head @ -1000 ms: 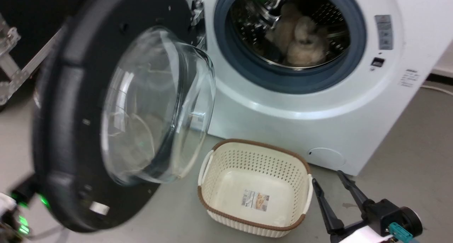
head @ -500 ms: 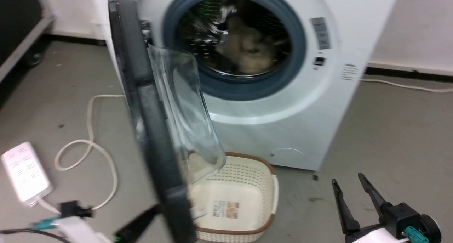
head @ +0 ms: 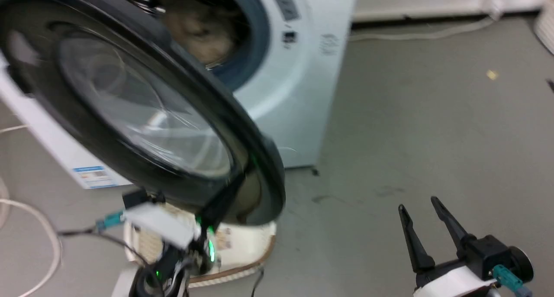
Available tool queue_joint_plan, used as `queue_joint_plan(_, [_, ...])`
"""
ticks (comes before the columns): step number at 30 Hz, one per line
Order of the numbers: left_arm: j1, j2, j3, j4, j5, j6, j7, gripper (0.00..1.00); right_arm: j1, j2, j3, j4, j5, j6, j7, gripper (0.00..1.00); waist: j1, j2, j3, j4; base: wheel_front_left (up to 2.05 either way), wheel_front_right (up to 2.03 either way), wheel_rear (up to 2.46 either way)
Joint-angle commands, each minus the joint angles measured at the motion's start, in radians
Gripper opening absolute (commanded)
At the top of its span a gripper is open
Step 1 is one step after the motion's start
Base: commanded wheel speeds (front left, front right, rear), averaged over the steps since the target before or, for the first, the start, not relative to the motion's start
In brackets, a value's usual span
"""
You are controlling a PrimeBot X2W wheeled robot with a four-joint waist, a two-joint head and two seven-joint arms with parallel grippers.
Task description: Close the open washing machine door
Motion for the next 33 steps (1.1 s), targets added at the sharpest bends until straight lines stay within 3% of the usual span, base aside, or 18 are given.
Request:
queue_joint_plan(1, [-0.069, 0.000, -0.011, 0.035, 0.008, -0.007, -0.046, 0.00, -0.021, 0.002, 0.003, -0.006, 0.014, 0.001, -0.004, 1.00, -0.0001, -0.0001, 0.088, -0.103, 0.00, 0.00, 0.00])
queue_joint_plan(5, [-0.218, 0.000, -0.027, 0.137, 0.022, -0.006, -0.167, 0.00, -0.036, 0.003, 0.011, -0.008, 0.038, 0.001, -0.004, 1.00, -0.0001, -0.0001, 0.125, -0.158, 0.00, 0.00, 0.00])
queue_joint_plan(11, [-0.415, 0.000, -0.024, 0.331, -0.053, -0.010, -0.317, 0.00, -0.055, 0.003, 0.034, -0.004, 0.068, 0.001, -0.004, 1.00, -0.0001, -0.0001, 0.153, -0.204, 0.00, 0.00, 0.00])
queue_joint_plan(16, [-0.482, 0.000, -0.053, 0.428, -0.099, -0.027, -0.354, 0.00, -0.056, 0.003, 0.027, -0.001, 0.076, 0.001, -0.004, 1.00, -0.0001, -0.0001, 0.141, -0.187, 0.00, 0.00, 0.00])
queue_joint_plan(17, [-0.469, 0.000, -0.077, 0.420, -0.092, -0.030, -0.348, 0.00, -0.053, 0.003, 0.021, -0.003, 0.071, 0.001, -0.004, 1.00, -0.0001, -0.0001, 0.120, -0.156, 0.00, 0.00, 0.00])
queue_joint_plan(19, [-0.362, 0.021, -0.115, 0.348, -0.038, -0.030, -0.336, 0.50, -0.036, 0.003, 0.010, -0.004, 0.063, 0.001, -0.004, 1.00, -0.0001, -0.0001, 0.063, -0.106, 0.00, 0.00, 0.00])
queue_joint_plan(20, [-0.324, 0.032, -0.134, 0.324, -0.015, -0.031, -0.335, 1.00, -0.028, 0.003, 0.002, -0.005, 0.063, 0.001, -0.004, 1.00, -0.0001, -0.0001, 0.046, -0.091, 0.00, 0.00, 0.00])
queue_joint_plan(24, [-0.173, 0.109, -0.204, 0.201, 0.112, -0.031, -0.393, 1.00, 0.006, 0.003, -0.009, -0.008, 0.061, 0.001, -0.004, 1.00, -0.0001, -0.0001, -0.006, -0.031, 0.00, 0.00, 0.00])
queue_joint_plan(31, [0.025, 0.275, -0.281, 0.063, 0.379, -0.031, -0.665, 1.00, 0.056, 0.003, -0.034, -0.003, 0.055, 0.001, -0.004, 1.00, -0.0001, -0.0001, -0.069, 0.077, 0.00, 0.00, 0.00])
queue_joint_plan(32, [0.025, 0.275, -0.281, 0.063, 0.379, -0.031, -0.665, 1.00, 0.056, 0.003, -0.034, -0.003, 0.055, 0.001, -0.004, 1.00, -0.0001, -0.0001, -0.069, 0.077, 0.00, 0.00, 0.00])
queue_joint_plan(33, [0.059, 0.312, -0.272, 0.076, 0.500, -0.031, -0.701, 1.00, 0.065, 0.003, -0.030, -0.005, 0.052, 0.001, -0.004, 1.00, -0.0001, -0.0001, -0.082, 0.103, 0.00, 0.00, 0.00])
